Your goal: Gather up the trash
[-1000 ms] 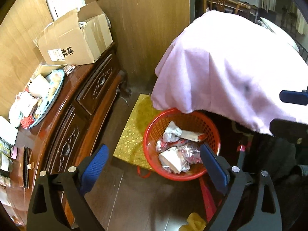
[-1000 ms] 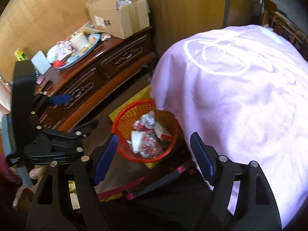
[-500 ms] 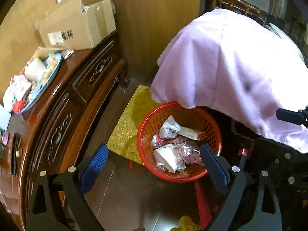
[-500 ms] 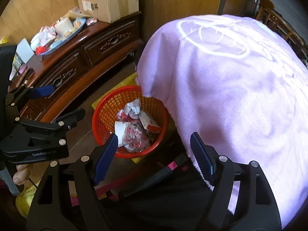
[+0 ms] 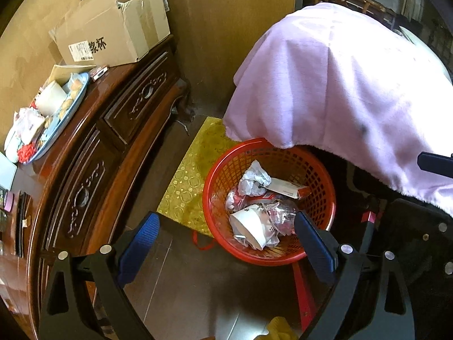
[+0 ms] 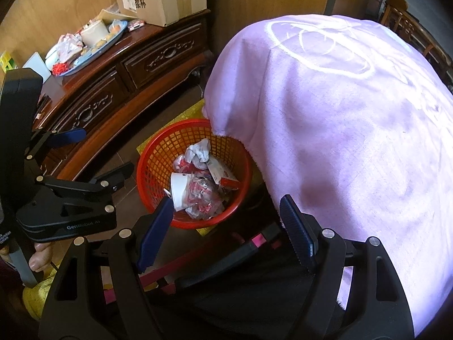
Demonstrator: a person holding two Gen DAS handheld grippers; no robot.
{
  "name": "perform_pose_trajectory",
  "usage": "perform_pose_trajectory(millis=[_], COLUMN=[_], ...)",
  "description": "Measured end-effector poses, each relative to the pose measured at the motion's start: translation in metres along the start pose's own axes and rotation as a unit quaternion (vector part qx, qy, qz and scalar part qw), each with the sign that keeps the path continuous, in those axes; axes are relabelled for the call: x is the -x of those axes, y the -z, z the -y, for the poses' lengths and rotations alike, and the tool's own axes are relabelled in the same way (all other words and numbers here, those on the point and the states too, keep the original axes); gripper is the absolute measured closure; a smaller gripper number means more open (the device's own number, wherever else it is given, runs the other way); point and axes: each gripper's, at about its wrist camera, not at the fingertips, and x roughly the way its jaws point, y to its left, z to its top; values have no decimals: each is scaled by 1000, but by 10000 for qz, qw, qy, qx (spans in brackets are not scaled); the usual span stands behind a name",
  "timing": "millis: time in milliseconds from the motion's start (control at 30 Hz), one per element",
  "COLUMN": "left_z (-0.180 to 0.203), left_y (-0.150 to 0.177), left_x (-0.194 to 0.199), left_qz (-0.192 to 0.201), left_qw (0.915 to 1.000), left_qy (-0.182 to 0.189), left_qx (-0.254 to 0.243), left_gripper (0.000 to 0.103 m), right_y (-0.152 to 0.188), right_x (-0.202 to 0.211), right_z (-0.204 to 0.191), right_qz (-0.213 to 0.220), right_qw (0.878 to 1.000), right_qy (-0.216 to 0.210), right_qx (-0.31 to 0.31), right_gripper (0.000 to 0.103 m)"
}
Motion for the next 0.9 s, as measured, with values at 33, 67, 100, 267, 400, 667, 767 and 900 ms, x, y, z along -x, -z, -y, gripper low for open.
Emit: perform_pose_trajectory(millis=[33,67,100,267,400,667,767,900], left_z=[1,1,2,2,0,0,0,0], left_y=[0,0,0,0,0,0,0,0], left_x=[1,1,1,1,0,-1,-1,-2], left_qz=[15,26,37,37,18,12,10,-1], left_qw=[10000,10000,10000,10000,10000,10000,10000,10000], left_qy=[-16,-26,-38,-46,-36,-38,-38,-34], left_qx=[-18,-33,-49,-76,-45,-42,-49,-44], left_gripper=[9,9,9,9,9,9,9,9], right_y=[0,0,1,1,1,2,2,2], right_x=[0,0,0,-1,-2,-4,-4,-4], right_z=[1,2,2,2,3,2,2,2], right_qz=[-2,-8,-12,-28,-65,-123,-125,-125], right_qw=[10000,10000,10000,10000,10000,9999,9999,9999], right_qy=[-9,-20,-24,-30,-44,-68,-70,-70], right_qx=[-17,-33,-43,-42,-51,-58,-58,-60], right_gripper=[28,28,28,28,28,28,28,28])
